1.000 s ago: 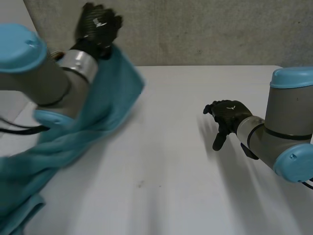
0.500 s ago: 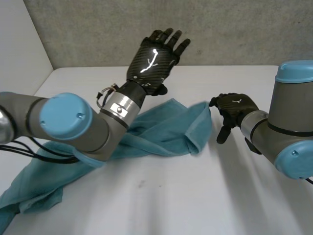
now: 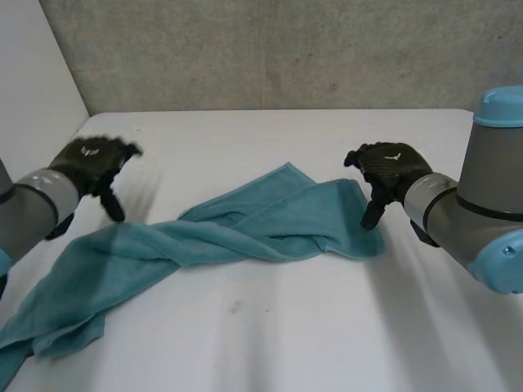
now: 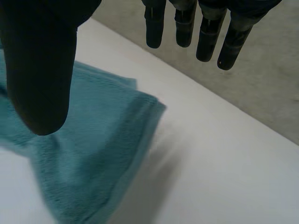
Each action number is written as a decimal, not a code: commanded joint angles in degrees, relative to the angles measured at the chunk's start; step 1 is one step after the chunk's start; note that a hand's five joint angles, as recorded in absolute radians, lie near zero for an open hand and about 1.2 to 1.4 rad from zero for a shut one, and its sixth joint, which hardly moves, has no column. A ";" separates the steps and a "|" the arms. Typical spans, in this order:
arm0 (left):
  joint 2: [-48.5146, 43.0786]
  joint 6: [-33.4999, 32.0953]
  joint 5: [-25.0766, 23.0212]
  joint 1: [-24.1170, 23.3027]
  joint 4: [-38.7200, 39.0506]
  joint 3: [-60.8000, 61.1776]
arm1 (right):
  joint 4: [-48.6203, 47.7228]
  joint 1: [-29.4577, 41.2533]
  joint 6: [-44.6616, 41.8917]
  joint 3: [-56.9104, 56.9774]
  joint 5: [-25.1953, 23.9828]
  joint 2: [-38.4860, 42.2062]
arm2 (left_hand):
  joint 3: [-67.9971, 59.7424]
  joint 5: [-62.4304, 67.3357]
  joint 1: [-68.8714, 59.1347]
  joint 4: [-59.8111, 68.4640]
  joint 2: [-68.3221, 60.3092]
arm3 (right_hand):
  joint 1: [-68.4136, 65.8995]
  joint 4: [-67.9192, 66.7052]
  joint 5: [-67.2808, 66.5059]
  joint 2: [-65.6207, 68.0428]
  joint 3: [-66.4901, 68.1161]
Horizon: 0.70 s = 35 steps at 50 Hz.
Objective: Fold the laundry
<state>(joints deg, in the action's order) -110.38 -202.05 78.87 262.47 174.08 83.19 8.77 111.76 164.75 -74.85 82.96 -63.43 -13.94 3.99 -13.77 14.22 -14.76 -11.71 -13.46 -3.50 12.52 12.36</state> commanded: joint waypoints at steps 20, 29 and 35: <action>-3.36 -0.19 0.50 1.82 -4.37 0.13 | 3.80 -0.05 -1.10 0.05 -3.94 4.46 | -66.06 66.01 -66.23 65.78 -65.24 | 1.71 3.46 3.50 -2.52 -2.36; 6.12 0.60 0.67 -3.71 0.73 1.79 | 3.27 1.62 8.12 0.49 -4.64 5.95 | -66.06 66.01 -66.23 65.78 -65.24 | 1.71 3.46 3.50 -2.52 -2.36; 12.28 0.69 0.67 -5.57 1.00 3.29 | 2.39 3.55 17.43 3.12 -8.76 8.75 | -66.06 66.01 -66.23 65.78 -65.24 | 1.71 3.46 3.50 -2.52 -2.36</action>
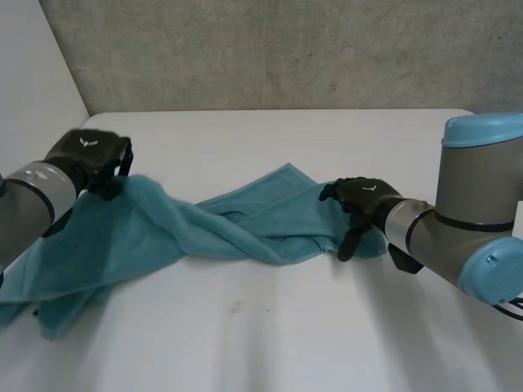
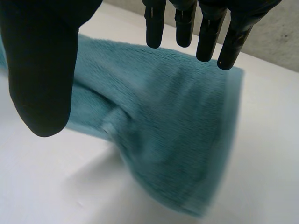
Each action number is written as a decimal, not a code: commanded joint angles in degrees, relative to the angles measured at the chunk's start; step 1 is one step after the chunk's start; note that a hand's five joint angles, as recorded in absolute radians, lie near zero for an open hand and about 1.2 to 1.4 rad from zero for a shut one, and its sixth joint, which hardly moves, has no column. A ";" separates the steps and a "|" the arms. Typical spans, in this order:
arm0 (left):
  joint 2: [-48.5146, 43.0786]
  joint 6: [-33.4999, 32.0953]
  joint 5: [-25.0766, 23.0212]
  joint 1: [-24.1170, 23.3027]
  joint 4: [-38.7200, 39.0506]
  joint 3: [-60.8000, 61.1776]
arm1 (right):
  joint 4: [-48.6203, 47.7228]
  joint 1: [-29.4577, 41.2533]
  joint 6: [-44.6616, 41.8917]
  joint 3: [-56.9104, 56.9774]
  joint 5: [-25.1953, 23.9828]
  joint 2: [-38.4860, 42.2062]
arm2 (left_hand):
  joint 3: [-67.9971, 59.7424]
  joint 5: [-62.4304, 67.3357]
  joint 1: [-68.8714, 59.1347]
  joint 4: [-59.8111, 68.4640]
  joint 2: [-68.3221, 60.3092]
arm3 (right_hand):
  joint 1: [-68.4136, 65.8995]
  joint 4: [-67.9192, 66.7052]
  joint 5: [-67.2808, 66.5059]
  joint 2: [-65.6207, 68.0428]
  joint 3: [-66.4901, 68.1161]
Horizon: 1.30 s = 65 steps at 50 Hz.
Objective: Fold the laundry
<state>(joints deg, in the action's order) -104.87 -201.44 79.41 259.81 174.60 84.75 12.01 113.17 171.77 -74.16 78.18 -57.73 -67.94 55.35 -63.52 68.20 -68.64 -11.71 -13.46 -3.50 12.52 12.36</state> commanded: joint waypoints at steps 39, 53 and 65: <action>-1.65 7.64 6.28 -11.60 37.73 -17.08 | -17.46 -1.37 3.41 28.90 6.20 -3.18 | -12.06 14.65 -16.48 11.80 -11.36 | -68.29 -66.54 -66.50 67.48 67.64; -1.74 7.64 7.69 -21.88 37.13 13.67 | -9.47 -1.37 -3.98 12.74 3.82 -0.99 | -12.06 14.65 -16.48 11.80 -11.36 | -68.29 -66.54 -66.50 67.48 67.64; 0.28 7.91 15.51 -26.98 16.76 21.25 | -8.32 -5.41 -5.83 -0.27 3.73 1.74 | 10.25 -7.66 5.83 -10.50 10.95 | -68.29 -66.54 -66.50 67.48 67.64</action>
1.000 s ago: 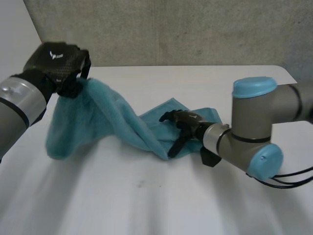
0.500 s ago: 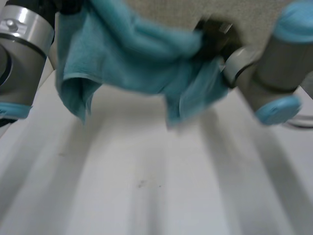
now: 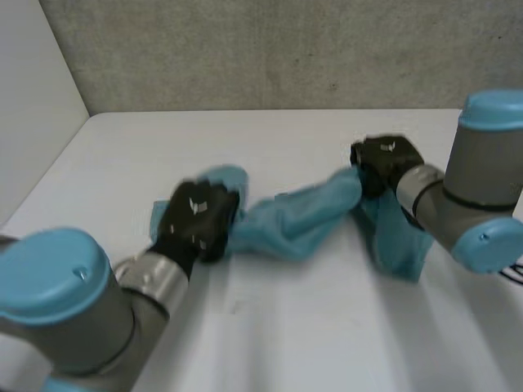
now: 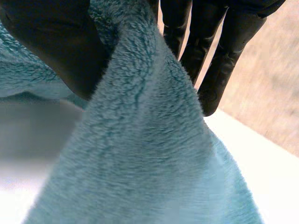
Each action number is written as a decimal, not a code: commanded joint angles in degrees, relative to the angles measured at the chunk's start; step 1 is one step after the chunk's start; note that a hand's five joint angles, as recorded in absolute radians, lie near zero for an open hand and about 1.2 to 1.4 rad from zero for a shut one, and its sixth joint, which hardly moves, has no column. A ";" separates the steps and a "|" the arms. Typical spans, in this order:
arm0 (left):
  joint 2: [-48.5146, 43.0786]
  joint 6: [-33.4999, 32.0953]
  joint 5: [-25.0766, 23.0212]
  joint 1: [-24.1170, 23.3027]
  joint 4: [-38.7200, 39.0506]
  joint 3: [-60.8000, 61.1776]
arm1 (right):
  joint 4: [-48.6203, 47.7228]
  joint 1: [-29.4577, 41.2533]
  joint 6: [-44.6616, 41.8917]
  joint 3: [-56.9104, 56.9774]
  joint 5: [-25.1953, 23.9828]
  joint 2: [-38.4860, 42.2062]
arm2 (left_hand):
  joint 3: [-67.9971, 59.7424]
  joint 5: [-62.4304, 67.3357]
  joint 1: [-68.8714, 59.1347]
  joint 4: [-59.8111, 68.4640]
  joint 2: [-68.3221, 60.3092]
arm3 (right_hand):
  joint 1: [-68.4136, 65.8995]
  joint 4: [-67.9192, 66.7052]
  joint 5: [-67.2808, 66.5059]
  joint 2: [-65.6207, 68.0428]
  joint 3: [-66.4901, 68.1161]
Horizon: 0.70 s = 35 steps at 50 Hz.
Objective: Fold the laundry
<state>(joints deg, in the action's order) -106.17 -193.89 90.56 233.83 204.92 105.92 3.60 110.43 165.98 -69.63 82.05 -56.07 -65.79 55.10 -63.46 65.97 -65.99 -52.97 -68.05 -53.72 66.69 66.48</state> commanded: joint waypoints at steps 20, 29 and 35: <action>-8.42 1.93 -9.16 4.26 -20.35 -28.47 | 0.26 -4.08 -2.24 -11.06 -1.98 -0.01 | 47.01 -46.32 44.68 -47.19 47.21 | 19.17 34.25 29.91 -32.89 -32.68; -20.81 0.09 -17.94 4.26 -22.28 -37.96 | 0.26 -3.81 -3.91 -11.85 -1.89 -0.10 | 37.24 -36.55 34.92 -37.42 37.44 | 19.34 34.42 30.08 -33.06 -32.85; -25.22 -2.28 -22.00 4.09 -22.73 -40.96 | 0.26 -3.73 -4.09 -11.85 -1.89 0.25 | 37.74 -37.05 35.42 -37.92 37.94 | 19.34 34.42 30.08 -33.06 -32.85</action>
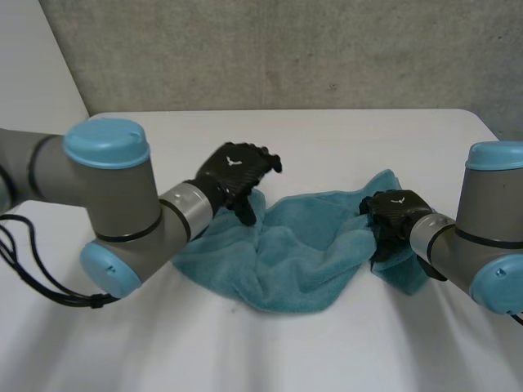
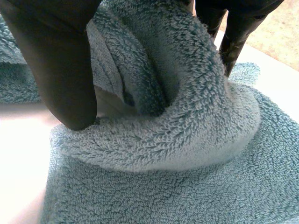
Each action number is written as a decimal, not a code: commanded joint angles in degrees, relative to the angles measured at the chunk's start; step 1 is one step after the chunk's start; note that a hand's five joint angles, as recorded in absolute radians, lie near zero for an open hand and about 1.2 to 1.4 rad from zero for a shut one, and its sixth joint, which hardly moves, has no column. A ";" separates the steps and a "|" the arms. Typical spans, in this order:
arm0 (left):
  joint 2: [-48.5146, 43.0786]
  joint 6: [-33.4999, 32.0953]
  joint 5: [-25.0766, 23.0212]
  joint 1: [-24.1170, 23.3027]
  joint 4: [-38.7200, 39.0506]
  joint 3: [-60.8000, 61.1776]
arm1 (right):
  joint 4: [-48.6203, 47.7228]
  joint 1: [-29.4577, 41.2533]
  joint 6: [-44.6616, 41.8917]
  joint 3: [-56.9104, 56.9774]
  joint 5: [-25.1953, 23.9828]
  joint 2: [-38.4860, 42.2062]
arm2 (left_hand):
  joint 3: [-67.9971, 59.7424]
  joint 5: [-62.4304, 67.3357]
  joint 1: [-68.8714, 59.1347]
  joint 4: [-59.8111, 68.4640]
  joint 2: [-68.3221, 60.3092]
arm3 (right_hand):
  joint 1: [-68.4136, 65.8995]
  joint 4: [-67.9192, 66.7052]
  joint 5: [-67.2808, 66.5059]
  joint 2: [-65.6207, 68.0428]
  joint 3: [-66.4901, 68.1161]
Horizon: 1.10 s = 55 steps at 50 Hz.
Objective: Fold the laundry
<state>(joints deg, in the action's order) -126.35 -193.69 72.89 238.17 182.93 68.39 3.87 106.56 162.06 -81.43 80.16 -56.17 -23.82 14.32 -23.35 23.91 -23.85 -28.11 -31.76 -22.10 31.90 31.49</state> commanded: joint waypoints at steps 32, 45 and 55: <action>-16.56 -9.86 1.82 -4.29 -11.46 -16.28 | -0.09 0.32 -0.26 -0.40 -0.27 0.80 | -17.84 17.34 -18.32 17.76 -17.81 | -5.19 -1.54 -1.20 1.40 1.81; -16.83 -11.89 2.08 -4.56 -12.07 -15.75 | -0.09 0.14 -1.13 -0.49 -0.18 0.80 | -19.71 19.21 -20.18 19.62 -19.68 | -5.36 -1.70 -1.36 1.57 1.97; -17.09 -11.98 2.26 -4.56 -11.99 -15.75 | -0.09 0.23 -1.13 -0.49 -0.10 0.80 | -19.00 18.50 -19.48 18.92 -18.97 | -5.69 -2.04 -1.70 1.90 2.31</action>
<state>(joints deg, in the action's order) -143.21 -205.68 75.01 233.60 170.89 52.66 3.78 106.77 160.91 -81.91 80.01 -55.37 -36.21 25.91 -36.21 35.72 -36.00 -27.44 -31.19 -21.78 31.90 30.98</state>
